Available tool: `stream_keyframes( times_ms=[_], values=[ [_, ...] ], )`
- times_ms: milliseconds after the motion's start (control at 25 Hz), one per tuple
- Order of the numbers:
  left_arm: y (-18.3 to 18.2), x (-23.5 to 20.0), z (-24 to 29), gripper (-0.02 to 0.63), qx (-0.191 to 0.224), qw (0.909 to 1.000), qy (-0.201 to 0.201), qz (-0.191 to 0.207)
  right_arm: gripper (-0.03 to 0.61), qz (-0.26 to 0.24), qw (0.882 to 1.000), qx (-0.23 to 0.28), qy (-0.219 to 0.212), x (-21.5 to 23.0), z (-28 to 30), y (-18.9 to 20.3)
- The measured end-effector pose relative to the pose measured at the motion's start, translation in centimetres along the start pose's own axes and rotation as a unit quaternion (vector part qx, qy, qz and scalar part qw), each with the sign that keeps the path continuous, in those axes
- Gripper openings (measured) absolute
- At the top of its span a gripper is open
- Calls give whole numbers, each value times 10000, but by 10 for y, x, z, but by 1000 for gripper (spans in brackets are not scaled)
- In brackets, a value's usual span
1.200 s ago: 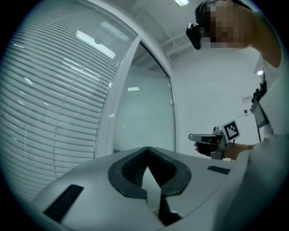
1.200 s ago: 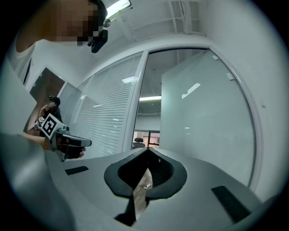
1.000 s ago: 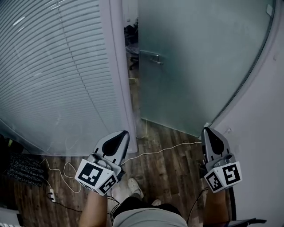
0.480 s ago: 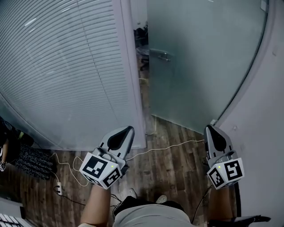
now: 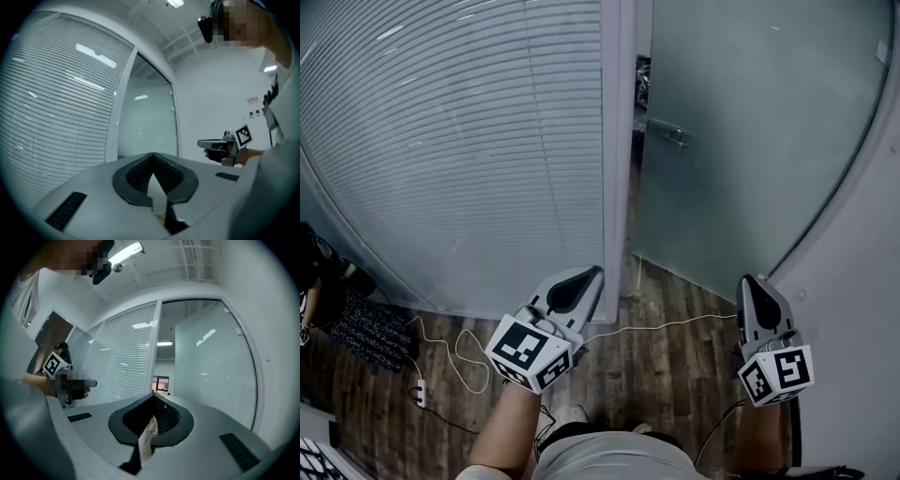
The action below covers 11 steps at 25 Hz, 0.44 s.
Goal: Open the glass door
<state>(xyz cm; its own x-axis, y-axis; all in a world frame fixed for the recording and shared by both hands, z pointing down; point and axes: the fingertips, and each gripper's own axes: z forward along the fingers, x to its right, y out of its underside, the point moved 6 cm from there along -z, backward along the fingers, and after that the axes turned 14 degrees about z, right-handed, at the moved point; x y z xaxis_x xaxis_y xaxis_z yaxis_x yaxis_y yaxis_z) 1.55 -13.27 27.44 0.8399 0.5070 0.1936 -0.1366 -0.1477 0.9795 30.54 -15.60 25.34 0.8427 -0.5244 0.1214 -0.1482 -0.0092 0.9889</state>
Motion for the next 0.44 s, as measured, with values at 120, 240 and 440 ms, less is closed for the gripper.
stream_keyframes(
  times_ms=[120, 240, 440],
  values=[
    [-6, 15, -17, -3, 100, 9999, 45, 84, -1, -11, 9999, 94, 69, -9, -22, -3],
    [-2, 18, -12, -3, 89, 9999, 94, 98, 0, 1, 9999, 83, 125, -3, -22, 1],
    [4, 21, -5, -3, 67, 9998, 158, 69, -1, 41, 9998, 29, 188, 2, -26, 9]
  ],
)
